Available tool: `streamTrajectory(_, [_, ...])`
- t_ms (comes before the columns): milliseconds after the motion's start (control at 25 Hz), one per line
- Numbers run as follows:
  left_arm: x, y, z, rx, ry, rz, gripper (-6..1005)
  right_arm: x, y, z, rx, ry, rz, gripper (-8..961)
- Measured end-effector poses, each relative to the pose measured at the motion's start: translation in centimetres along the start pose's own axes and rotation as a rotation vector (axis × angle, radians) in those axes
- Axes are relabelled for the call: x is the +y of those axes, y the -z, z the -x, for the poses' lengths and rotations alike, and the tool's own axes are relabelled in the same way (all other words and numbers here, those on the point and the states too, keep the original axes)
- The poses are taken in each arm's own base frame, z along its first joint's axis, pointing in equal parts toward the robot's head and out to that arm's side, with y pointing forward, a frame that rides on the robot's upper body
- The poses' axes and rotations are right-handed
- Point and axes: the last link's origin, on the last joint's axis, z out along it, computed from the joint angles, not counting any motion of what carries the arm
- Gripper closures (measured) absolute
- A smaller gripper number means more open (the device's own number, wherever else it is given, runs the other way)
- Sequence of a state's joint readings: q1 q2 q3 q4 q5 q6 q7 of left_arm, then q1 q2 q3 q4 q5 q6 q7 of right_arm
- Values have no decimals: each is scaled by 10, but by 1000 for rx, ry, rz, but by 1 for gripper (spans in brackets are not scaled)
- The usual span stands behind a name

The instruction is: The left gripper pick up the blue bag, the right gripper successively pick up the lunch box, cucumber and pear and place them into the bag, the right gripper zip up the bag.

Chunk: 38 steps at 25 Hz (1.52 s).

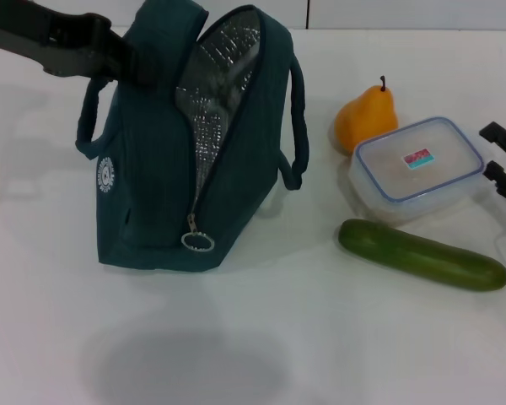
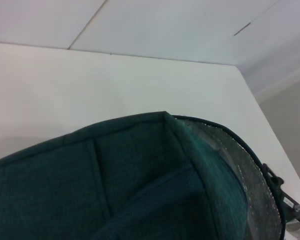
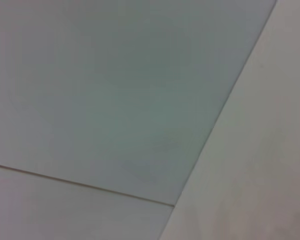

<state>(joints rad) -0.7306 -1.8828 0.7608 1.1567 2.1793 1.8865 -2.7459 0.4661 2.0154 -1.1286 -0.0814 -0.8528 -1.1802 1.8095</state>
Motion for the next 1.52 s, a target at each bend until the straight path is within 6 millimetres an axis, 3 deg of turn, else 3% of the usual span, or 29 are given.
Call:
streamTrajectory(720, [0, 0, -1, -2, -5, -3, 956, 21, -38, 1, 77, 67, 13, 164])
streamTrajectory(1280, [-4, -2, 5, -5, -3, -2, 955, 21, -30, 5, 78, 105, 25, 171])
streamTrajectory(1360, [-4, -2, 5, -5, -1, -2, 956, 22, -32, 5, 82, 109, 26, 410])
streamTrajectory(1520, [-4, -2, 5, -4, -7, 0, 956, 21, -32, 5, 82, 111, 19, 568])
